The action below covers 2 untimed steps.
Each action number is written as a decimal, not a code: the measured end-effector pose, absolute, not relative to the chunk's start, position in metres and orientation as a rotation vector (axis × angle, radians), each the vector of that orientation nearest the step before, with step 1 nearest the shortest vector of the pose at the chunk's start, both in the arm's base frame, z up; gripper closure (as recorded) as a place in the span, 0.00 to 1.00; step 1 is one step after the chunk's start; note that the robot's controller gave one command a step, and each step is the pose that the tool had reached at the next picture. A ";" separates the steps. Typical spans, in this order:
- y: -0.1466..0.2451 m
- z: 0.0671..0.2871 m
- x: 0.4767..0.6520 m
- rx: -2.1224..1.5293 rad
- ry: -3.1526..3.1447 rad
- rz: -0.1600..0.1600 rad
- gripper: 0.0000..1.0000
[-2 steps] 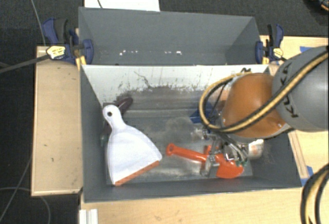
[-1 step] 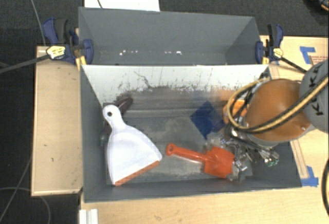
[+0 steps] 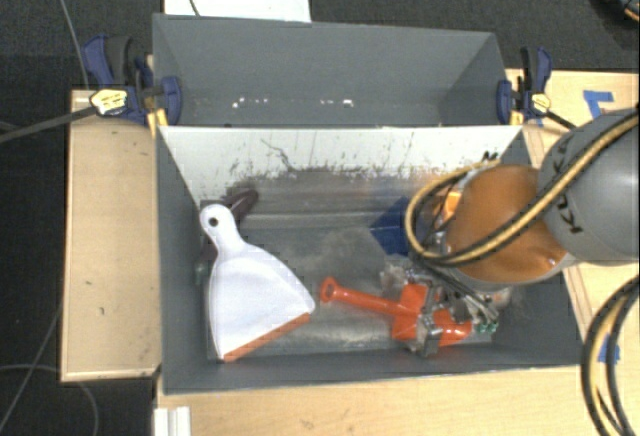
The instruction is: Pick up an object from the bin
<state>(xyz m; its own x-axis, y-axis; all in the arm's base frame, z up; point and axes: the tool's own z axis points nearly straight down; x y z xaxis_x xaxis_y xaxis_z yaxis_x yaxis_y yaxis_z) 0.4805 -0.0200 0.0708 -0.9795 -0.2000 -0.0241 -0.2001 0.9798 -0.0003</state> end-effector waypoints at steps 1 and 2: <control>-0.033 0.071 0.480 -0.529 3.085 0.002 1.00; -0.033 0.071 0.480 -0.528 3.086 0.002 1.00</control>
Offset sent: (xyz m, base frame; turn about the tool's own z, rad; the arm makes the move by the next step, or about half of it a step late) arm 0.0000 0.0000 0.0000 0.0000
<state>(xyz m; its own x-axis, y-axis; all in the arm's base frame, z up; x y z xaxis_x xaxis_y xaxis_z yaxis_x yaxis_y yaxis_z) 0.4803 -0.0330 0.0714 -0.9431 -0.3322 -0.0111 -0.3322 0.9432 -0.0008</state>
